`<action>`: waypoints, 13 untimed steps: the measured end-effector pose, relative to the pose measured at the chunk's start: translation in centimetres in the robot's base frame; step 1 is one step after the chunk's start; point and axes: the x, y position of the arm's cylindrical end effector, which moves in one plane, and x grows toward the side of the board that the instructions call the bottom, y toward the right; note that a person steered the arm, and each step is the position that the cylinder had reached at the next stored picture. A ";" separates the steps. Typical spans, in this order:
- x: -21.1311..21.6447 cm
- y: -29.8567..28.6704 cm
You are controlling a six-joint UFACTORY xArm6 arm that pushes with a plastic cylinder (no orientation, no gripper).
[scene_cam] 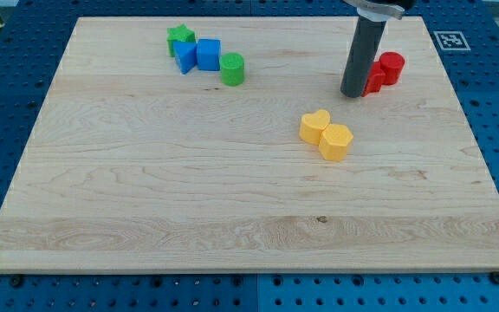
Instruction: Separate the group of blocks
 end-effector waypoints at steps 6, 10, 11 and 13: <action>-8.3 -14.2; -8.3 -27.5; -8.3 -28.1; -8.7 -30.1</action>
